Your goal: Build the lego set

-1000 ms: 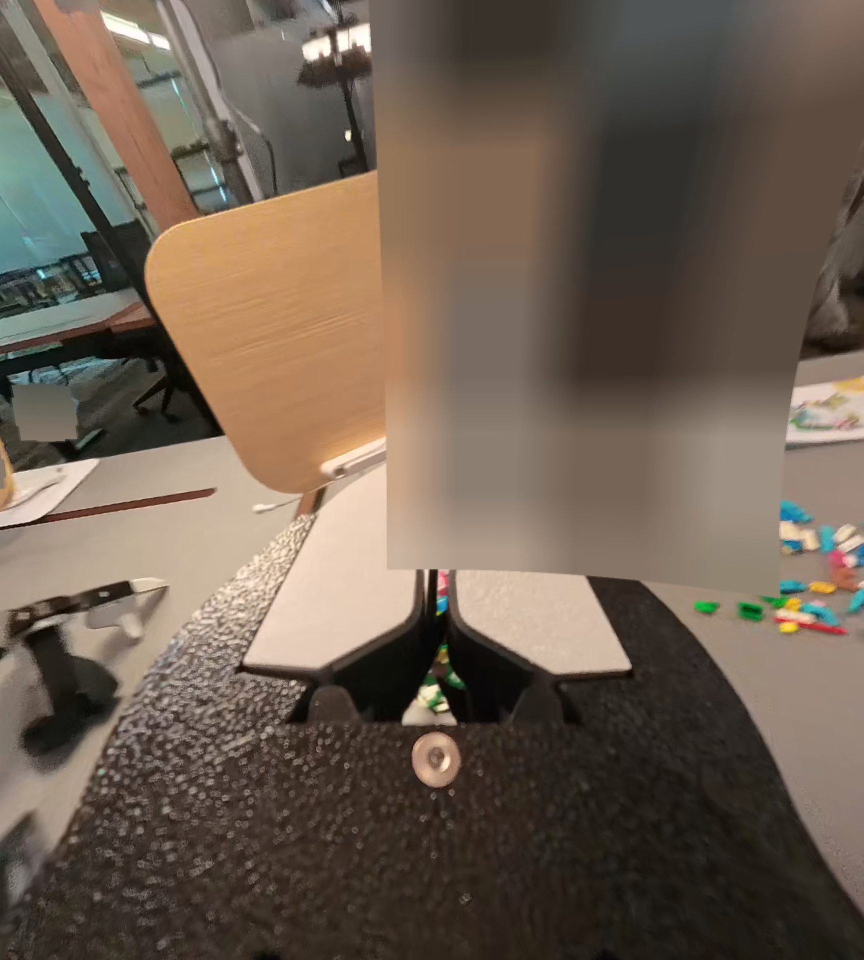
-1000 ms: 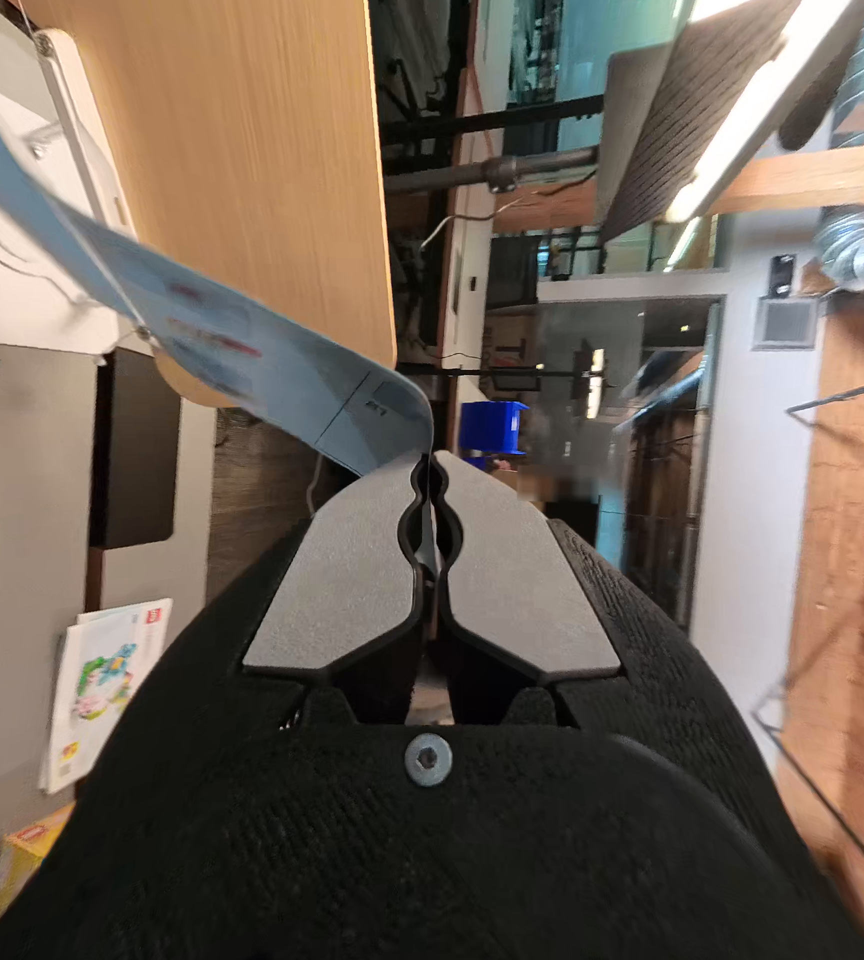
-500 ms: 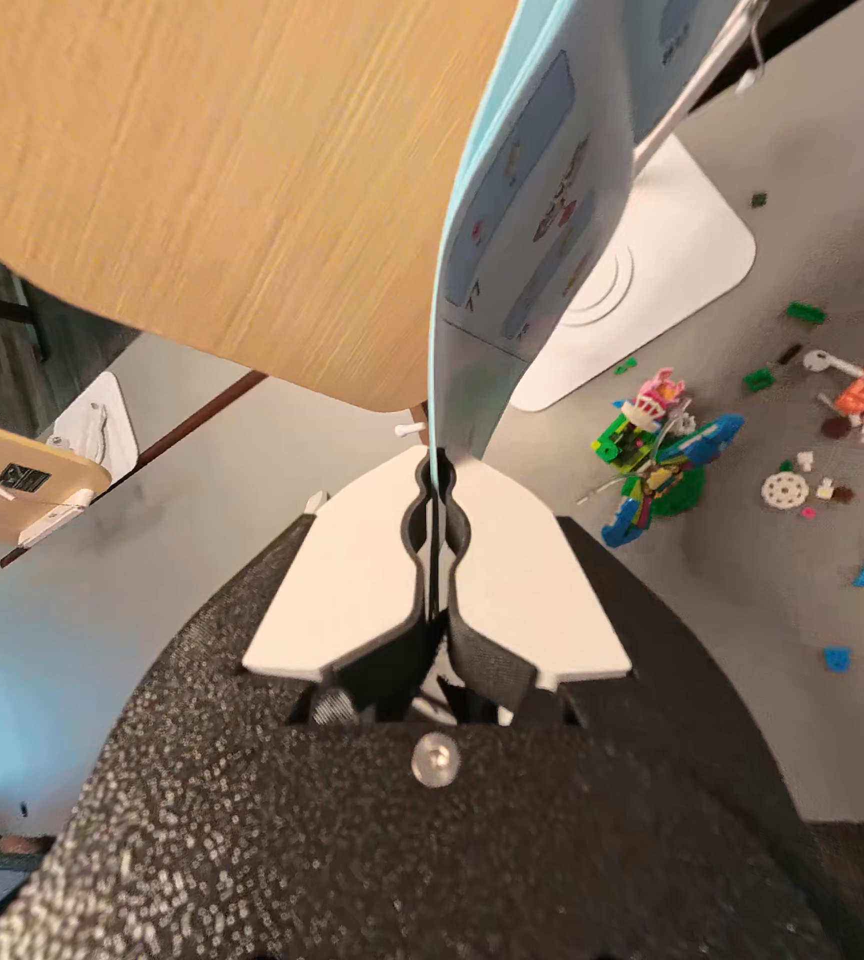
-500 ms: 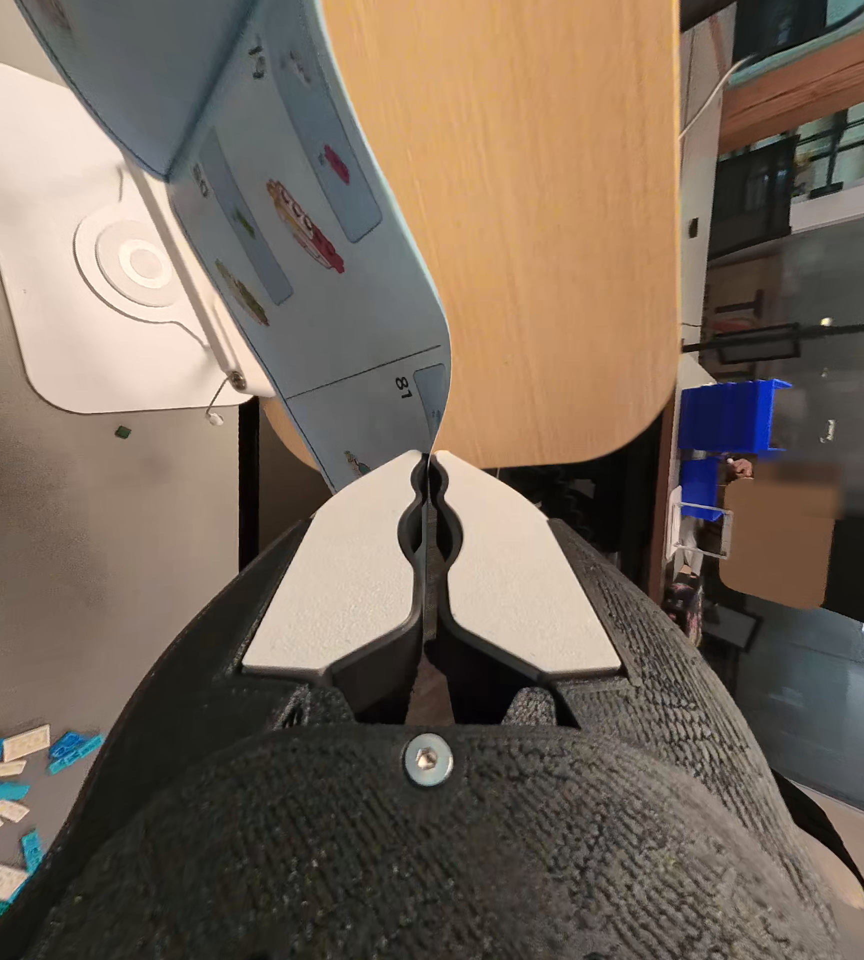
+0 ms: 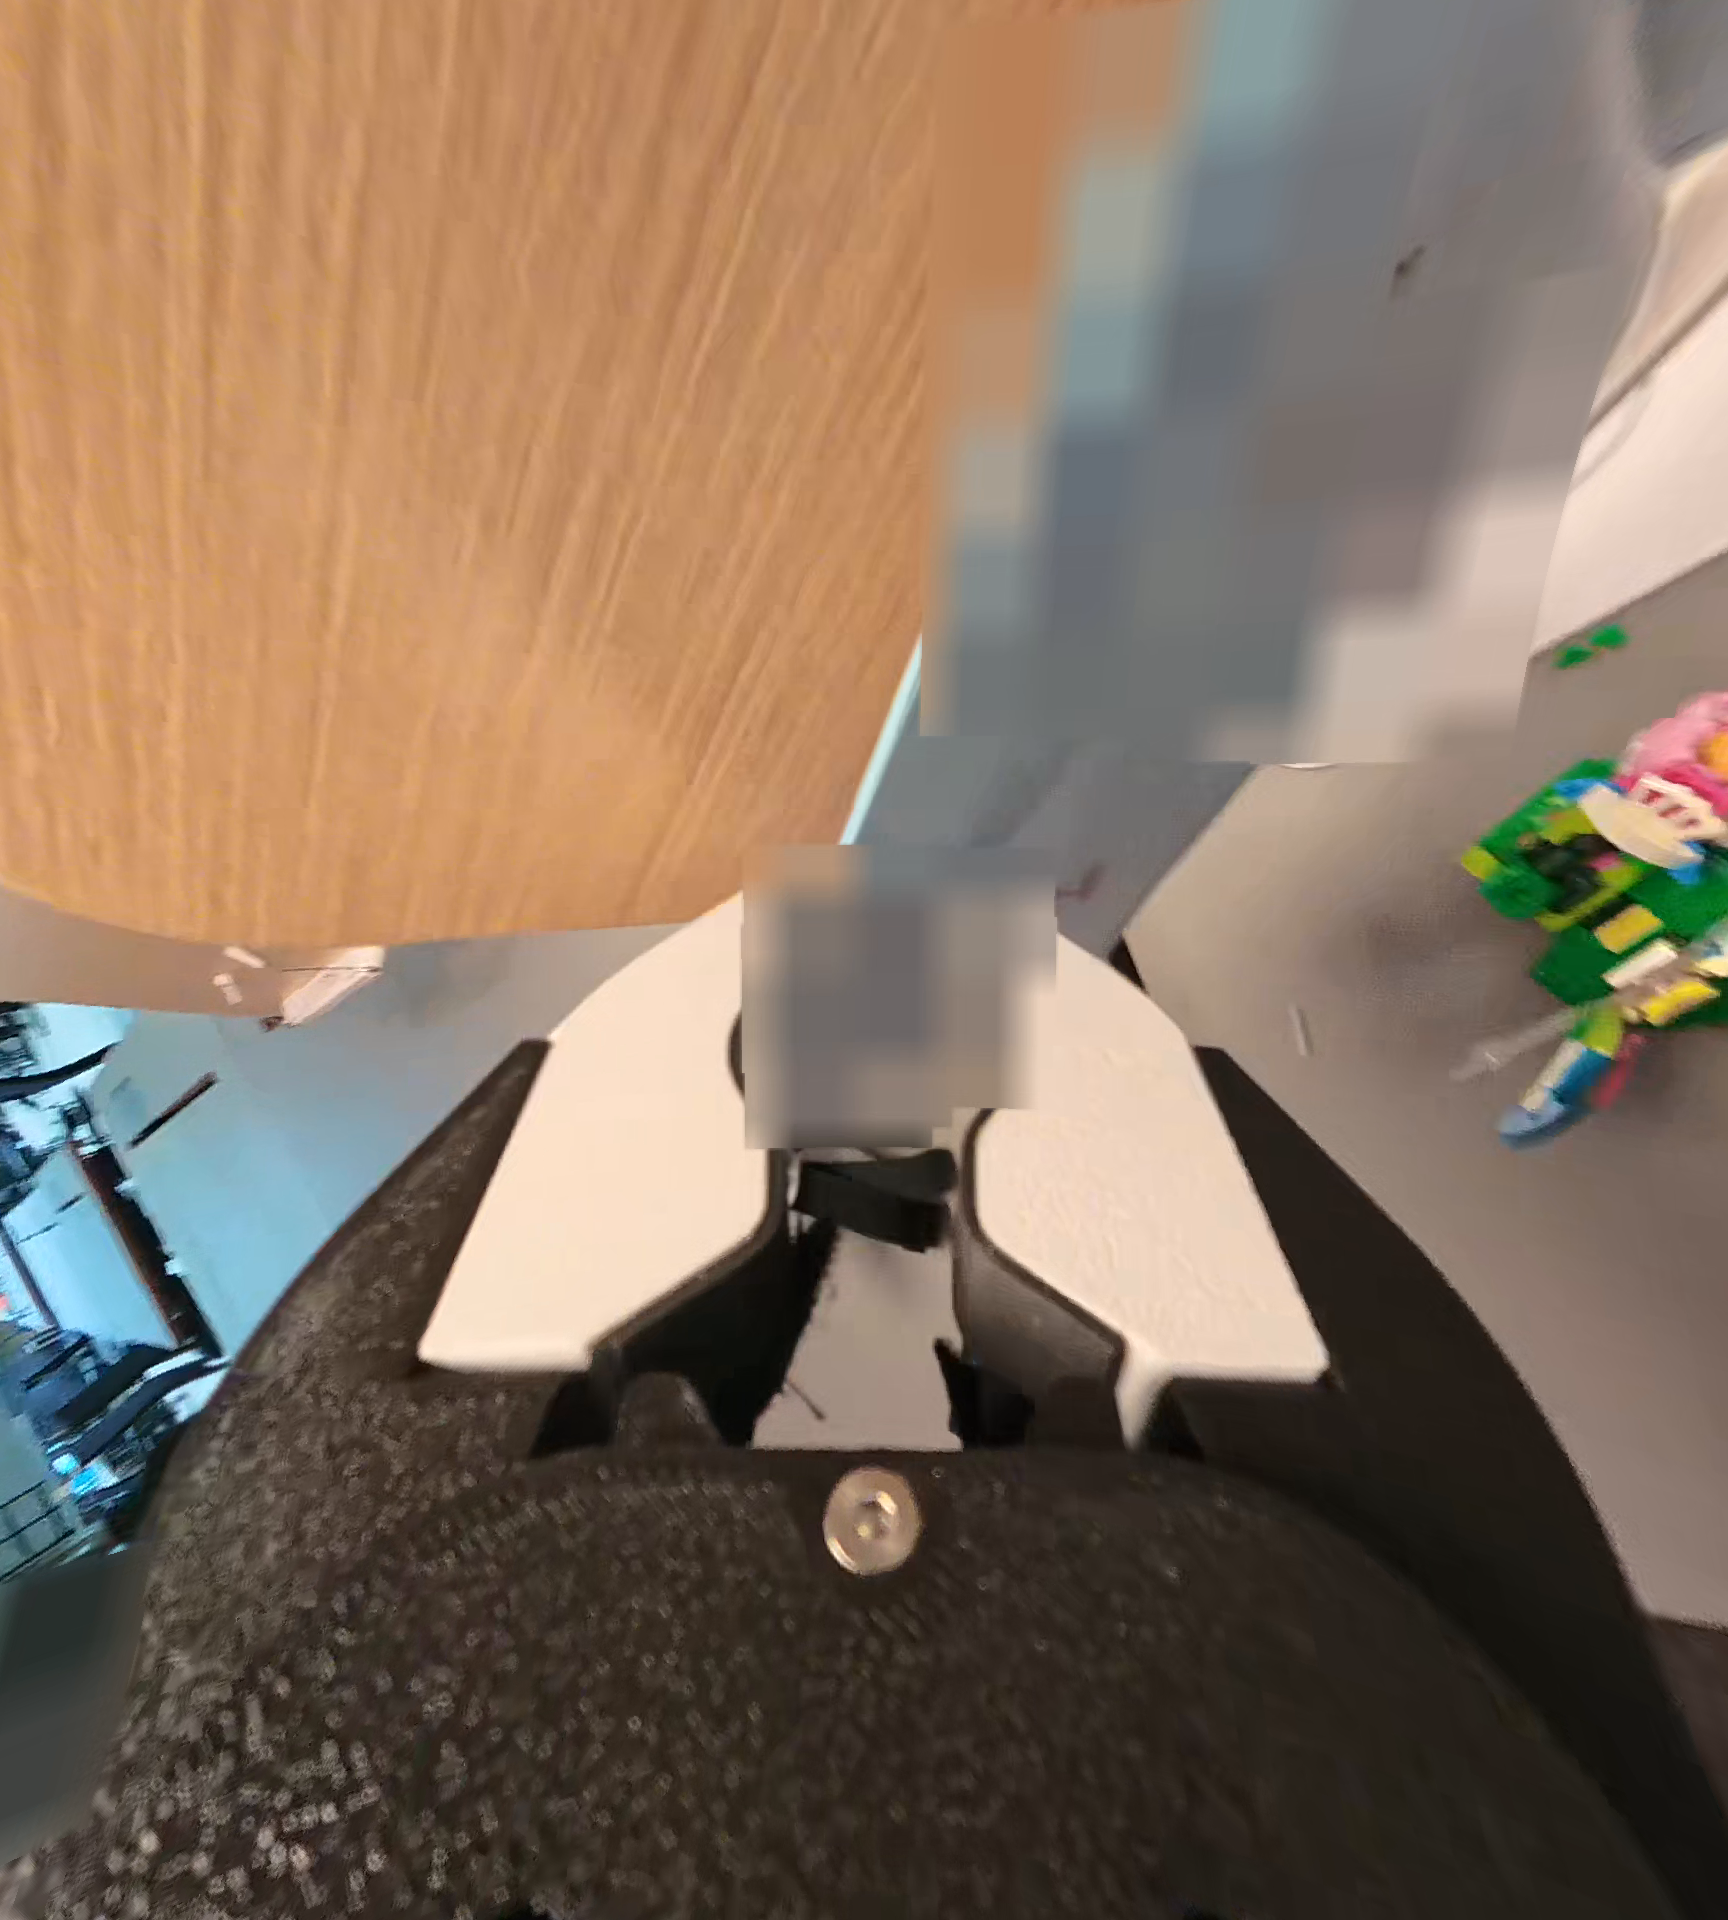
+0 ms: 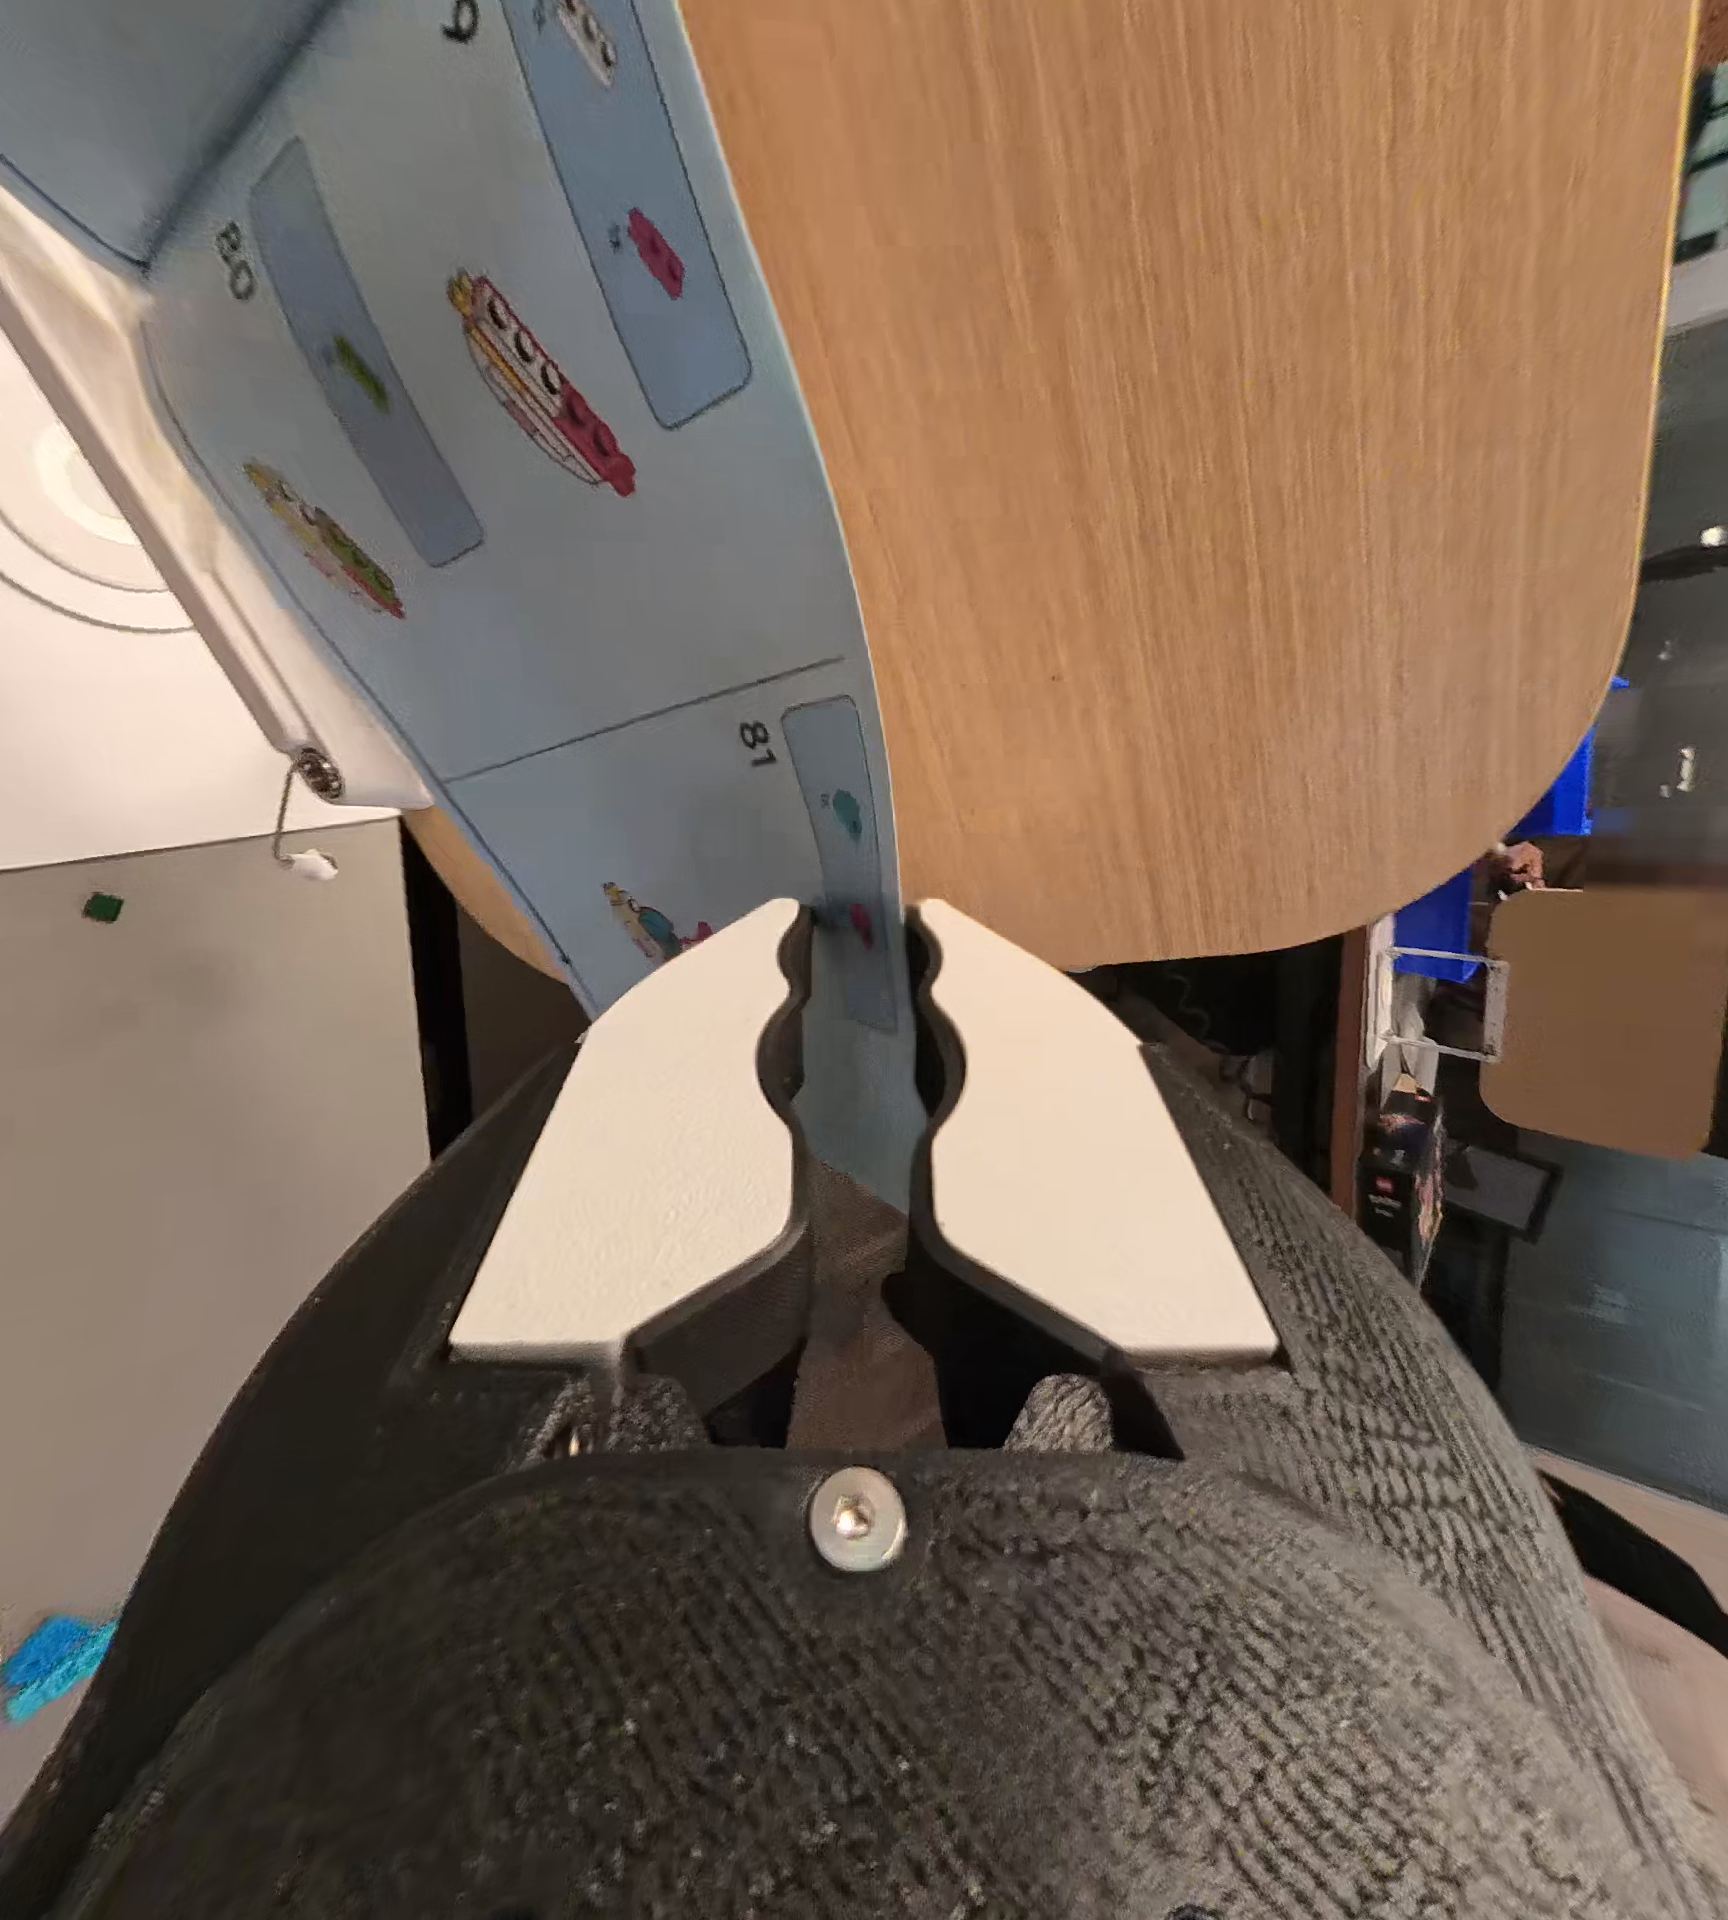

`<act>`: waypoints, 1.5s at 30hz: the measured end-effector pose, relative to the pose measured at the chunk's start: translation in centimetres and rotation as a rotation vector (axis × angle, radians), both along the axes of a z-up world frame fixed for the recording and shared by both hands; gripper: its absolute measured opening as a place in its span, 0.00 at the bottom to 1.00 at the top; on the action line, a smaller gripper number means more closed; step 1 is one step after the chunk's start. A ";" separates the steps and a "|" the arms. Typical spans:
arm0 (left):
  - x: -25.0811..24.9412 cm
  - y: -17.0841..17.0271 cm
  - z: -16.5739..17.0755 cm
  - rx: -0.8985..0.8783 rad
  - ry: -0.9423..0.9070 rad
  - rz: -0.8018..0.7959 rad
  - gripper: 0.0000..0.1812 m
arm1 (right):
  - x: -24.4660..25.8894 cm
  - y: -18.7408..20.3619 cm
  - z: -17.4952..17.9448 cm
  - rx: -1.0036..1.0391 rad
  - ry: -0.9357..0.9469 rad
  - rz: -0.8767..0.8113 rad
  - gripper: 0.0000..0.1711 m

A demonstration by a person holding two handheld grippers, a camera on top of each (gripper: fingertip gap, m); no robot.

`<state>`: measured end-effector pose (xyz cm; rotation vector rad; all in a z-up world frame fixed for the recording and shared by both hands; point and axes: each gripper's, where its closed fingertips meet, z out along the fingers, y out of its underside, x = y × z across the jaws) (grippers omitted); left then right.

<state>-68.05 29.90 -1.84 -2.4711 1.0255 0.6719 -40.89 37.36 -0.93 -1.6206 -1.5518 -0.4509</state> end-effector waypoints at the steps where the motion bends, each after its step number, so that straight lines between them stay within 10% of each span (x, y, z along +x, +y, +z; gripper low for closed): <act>1: -0.2 0.4 0.2 0.042 0.024 0.005 0.20 | 0.1 0.2 0.1 0.024 0.008 -0.009 0.12; 17: -0.6 1.8 -1.7 0.611 0.015 0.034 0.31 | -0.7 0.1 -3.4 0.129 0.132 -0.043 0.22; 34: -3.6 -13.9 -10.8 0.799 -0.454 0.318 0.24 | 0.0 -14.5 -8.8 -0.063 0.145 0.281 0.22; 45: -2.9 -19.8 -12.1 1.362 -0.653 0.380 0.23 | -5.4 -18.3 -17.5 -0.391 0.281 0.445 0.19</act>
